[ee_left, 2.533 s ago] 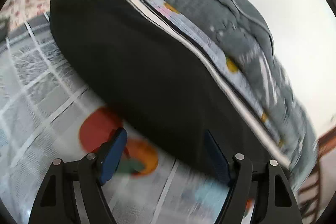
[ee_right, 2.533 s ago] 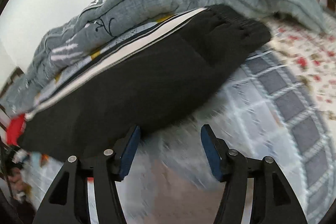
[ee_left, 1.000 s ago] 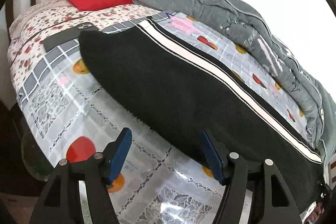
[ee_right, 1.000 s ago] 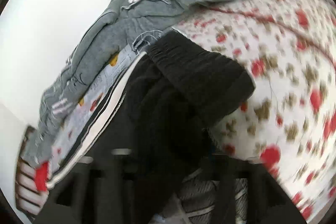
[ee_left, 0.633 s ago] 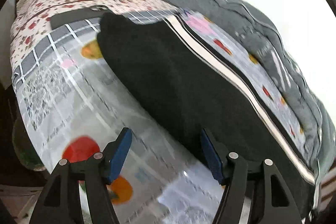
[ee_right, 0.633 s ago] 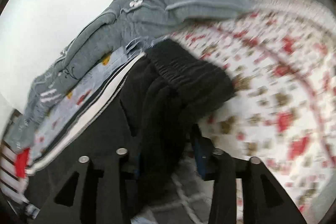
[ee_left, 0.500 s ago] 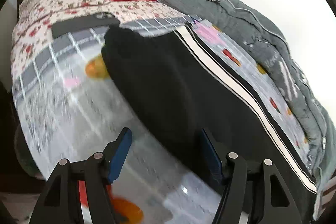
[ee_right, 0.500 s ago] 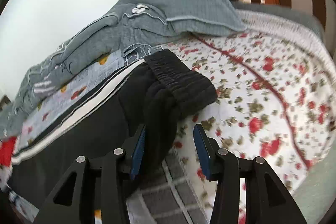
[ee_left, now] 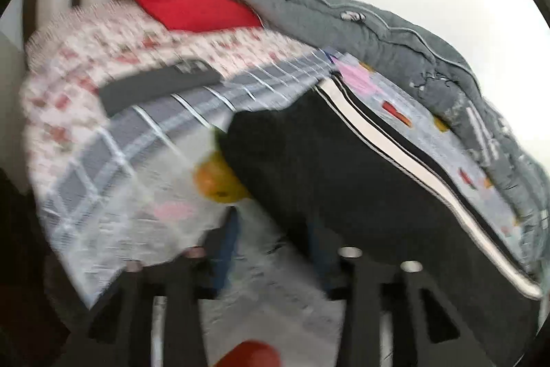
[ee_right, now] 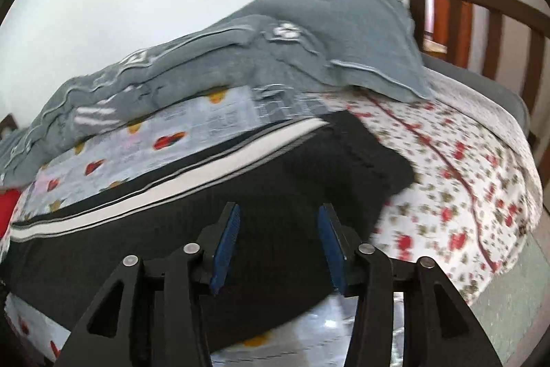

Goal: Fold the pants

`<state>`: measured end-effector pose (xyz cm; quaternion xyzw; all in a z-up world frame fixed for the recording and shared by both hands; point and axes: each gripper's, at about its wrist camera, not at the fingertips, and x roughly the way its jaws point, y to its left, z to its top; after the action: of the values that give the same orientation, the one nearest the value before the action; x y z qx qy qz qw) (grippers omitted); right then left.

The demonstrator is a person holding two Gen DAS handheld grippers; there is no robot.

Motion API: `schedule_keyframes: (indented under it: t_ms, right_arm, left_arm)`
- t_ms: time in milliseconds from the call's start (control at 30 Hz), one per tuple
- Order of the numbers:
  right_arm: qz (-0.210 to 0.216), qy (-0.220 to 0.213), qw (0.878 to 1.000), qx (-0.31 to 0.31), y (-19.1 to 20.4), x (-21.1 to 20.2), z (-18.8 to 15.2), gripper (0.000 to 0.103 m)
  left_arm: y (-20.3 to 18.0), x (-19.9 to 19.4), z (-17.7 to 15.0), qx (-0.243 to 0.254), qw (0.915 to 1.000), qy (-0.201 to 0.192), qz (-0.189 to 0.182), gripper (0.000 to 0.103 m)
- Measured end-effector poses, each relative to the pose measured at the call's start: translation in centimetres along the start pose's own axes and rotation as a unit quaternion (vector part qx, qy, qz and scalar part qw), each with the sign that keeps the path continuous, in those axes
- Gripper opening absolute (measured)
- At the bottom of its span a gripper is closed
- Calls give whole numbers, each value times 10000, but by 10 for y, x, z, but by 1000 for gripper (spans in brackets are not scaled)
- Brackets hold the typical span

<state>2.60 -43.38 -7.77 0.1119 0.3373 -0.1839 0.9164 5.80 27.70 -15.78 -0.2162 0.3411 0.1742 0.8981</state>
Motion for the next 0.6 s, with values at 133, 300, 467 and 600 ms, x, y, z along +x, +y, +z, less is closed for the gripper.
schedule_keyframes:
  t_ms: [133, 300, 467, 600]
  right_arm:
    - [288, 104, 9984, -466, 43, 14, 6, 54]
    - [570, 297, 9933, -965, 90, 42, 10, 54]
    - [708, 444, 9848, -1521, 131, 66, 17, 54]
    - [693, 366, 9806, -1796, 144, 75, 25, 54]
  left_arm:
    - [-6, -31, 3, 465, 9983, -338, -48, 47]
    - [-24, -41, 19, 620, 9967, -409, -314, 60]
    - [-46, -19, 38, 607, 9969, -242, -433, 60]
    - [-70, 9, 59, 844, 9956, -162, -365, 60]
